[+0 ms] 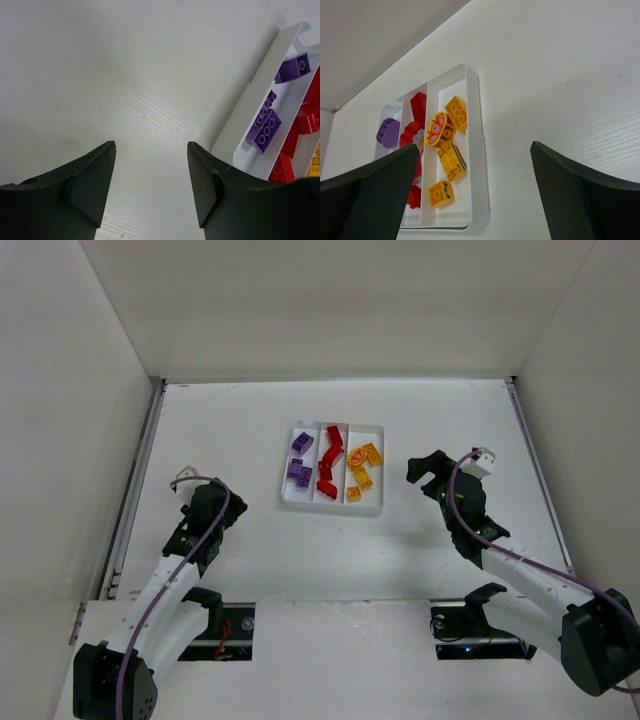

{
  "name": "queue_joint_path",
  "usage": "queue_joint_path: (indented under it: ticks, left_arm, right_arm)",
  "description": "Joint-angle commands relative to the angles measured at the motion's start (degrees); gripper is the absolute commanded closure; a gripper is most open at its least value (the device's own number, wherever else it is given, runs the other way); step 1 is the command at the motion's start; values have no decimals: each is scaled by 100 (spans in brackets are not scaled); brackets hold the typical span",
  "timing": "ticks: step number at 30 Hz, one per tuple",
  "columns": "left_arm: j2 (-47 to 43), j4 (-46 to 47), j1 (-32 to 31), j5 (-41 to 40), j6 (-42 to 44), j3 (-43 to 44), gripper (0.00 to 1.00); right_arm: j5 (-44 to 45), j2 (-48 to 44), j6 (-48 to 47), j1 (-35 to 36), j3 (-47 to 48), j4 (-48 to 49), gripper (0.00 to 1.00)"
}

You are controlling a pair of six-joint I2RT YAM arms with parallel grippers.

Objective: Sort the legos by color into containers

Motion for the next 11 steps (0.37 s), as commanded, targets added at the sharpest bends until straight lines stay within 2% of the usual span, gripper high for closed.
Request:
queue_joint_path:
  ticks: [1, 11]
  left_arm:
    - [-219, -498, 158, 63, -670, -140, 43]
    - [-280, -507, 9, 327, -644, -53, 44]
  right_arm:
    - [472, -38, 49, -41, -35, 189, 0]
    - [780, 24, -56, -6, -52, 171, 0]
